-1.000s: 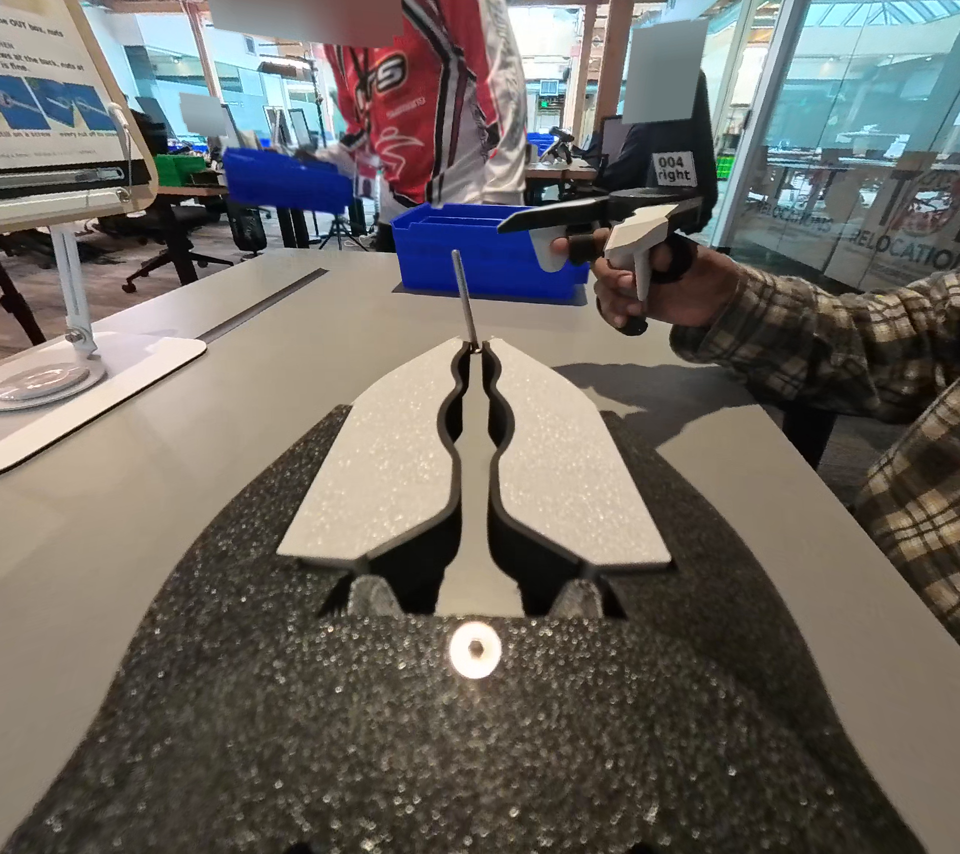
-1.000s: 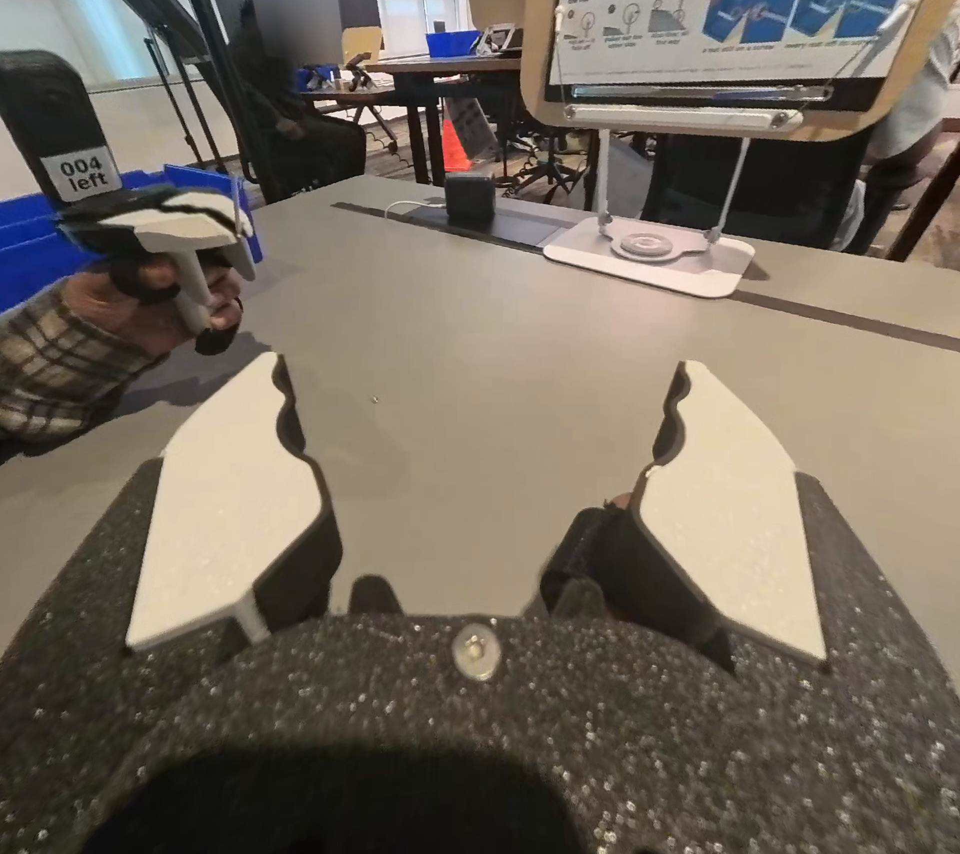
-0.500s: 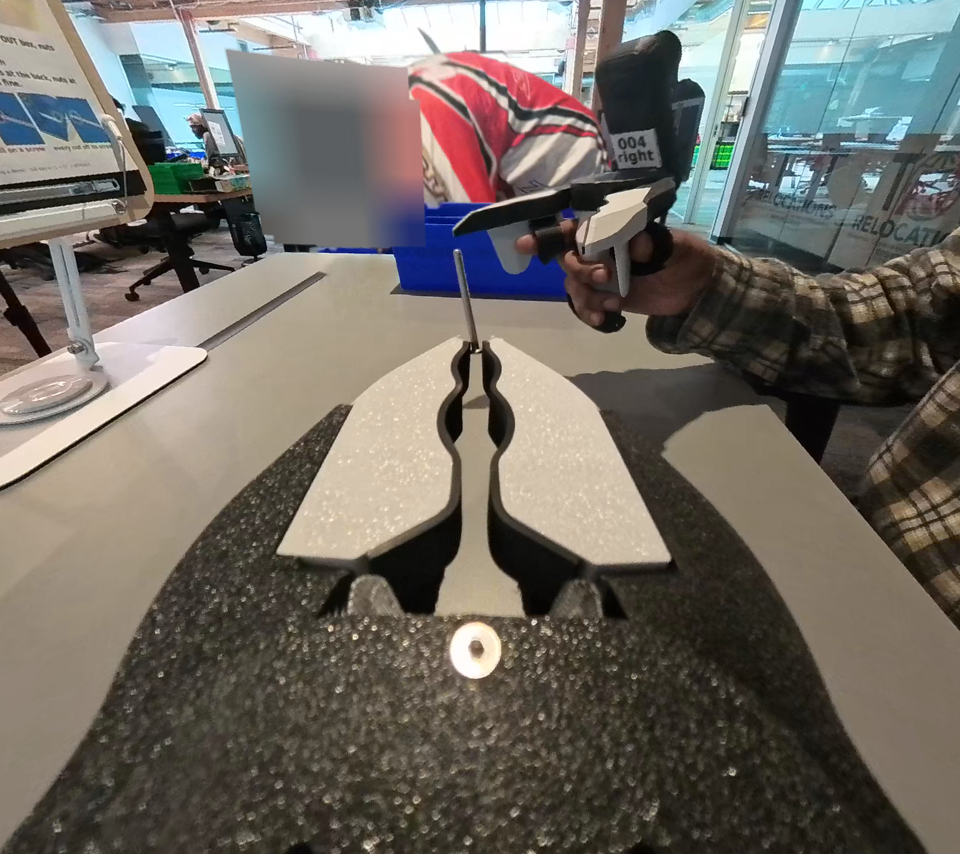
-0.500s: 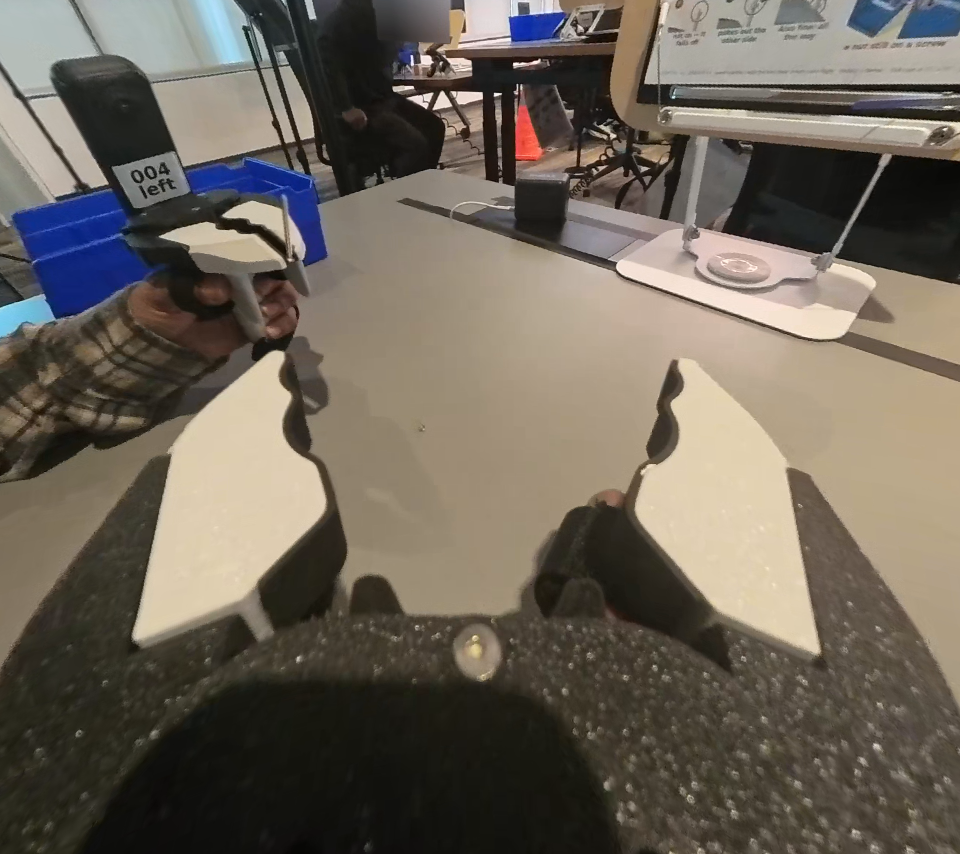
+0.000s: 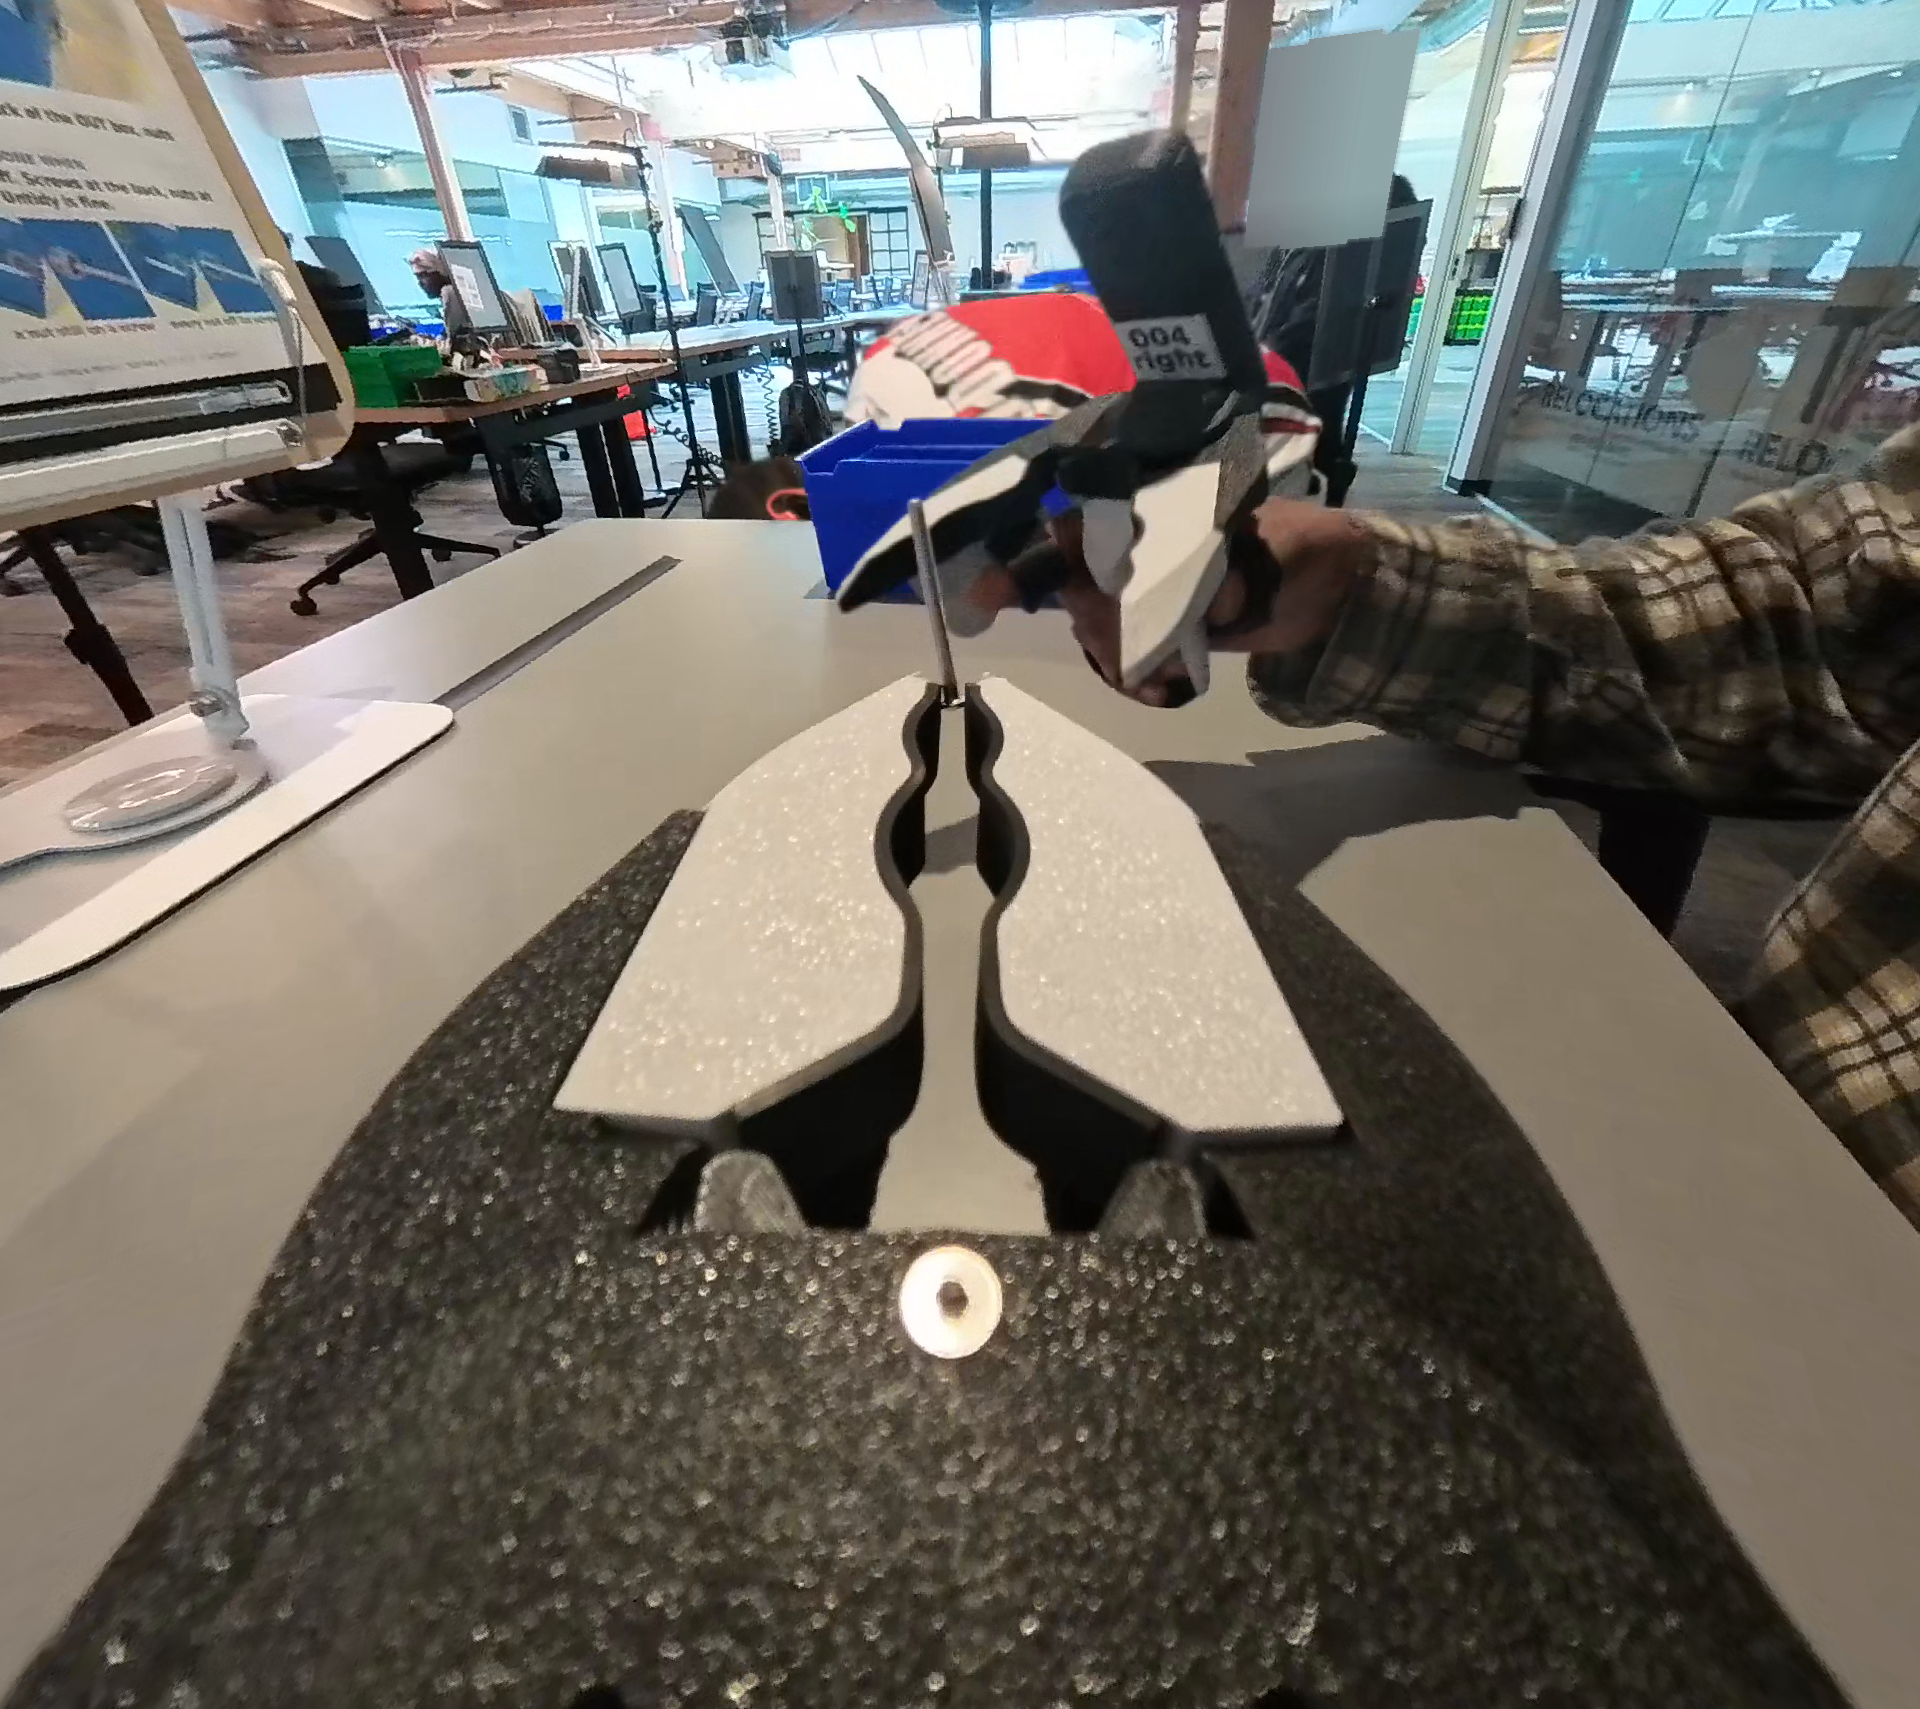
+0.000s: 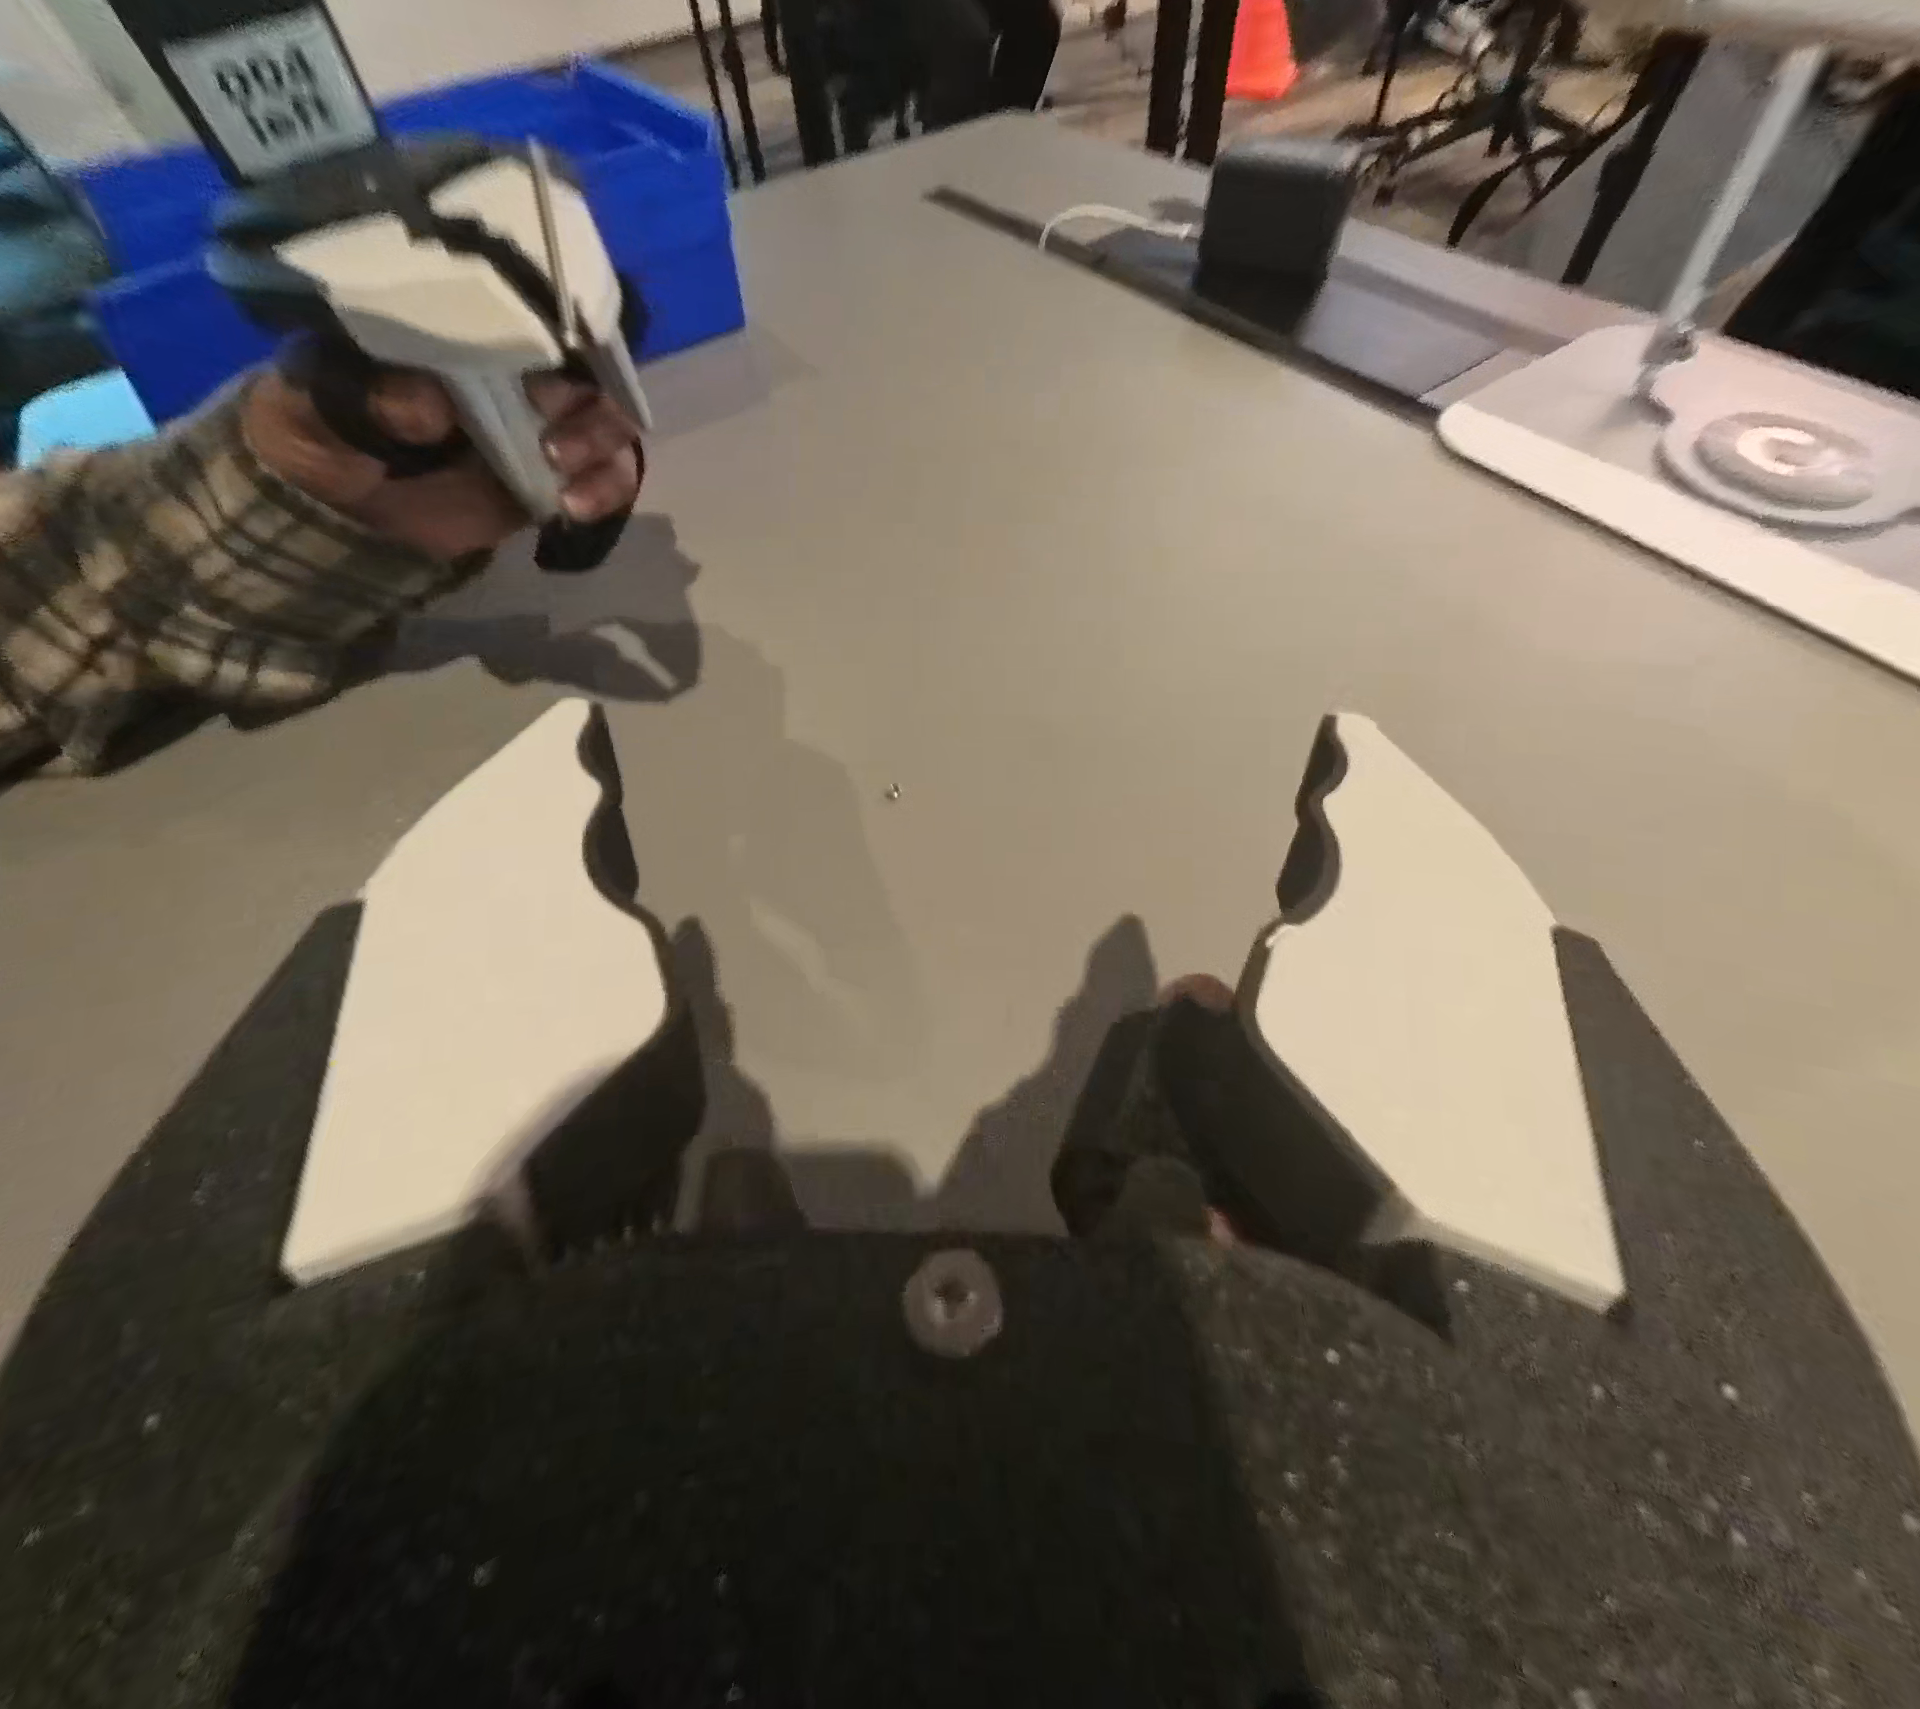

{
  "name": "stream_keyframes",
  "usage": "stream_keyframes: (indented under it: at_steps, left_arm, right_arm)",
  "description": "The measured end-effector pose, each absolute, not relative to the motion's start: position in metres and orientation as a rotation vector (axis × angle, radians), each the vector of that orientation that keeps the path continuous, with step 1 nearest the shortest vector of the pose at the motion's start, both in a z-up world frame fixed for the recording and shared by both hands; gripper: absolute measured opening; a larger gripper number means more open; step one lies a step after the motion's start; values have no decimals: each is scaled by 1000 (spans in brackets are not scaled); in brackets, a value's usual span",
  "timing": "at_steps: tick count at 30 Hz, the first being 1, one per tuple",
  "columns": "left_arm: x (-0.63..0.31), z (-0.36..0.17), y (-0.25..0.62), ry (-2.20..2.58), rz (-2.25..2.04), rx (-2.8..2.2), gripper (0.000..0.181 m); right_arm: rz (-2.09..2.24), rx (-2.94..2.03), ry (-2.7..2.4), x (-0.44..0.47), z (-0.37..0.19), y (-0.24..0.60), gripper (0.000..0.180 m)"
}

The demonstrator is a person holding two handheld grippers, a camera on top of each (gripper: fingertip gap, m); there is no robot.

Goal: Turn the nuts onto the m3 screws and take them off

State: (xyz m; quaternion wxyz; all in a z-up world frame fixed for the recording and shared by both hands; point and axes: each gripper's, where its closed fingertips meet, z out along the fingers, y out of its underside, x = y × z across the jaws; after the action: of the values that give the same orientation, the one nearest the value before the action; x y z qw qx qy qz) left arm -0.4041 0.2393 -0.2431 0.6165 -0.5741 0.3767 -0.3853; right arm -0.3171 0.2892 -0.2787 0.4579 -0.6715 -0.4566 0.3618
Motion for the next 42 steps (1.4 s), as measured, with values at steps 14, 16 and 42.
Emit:
stream_keyframes:
  at_steps: [14, 16, 42]
  left_arm:
    - [-416, -243, 246, 839, -860, -1338, 4]
    - [-418, -243, 246, 837, -854, -1341, 4]
    - [-419, -245, 248, 843, -849, -1361, 4]
  right_arm:
    - [765, -1684, -1613, -373, -349, 282, 82]
    - [734, -1679, -1666, -376, -358, 280, 78]
    - [696, -1719, -1836, -385, -389, 277, 49]
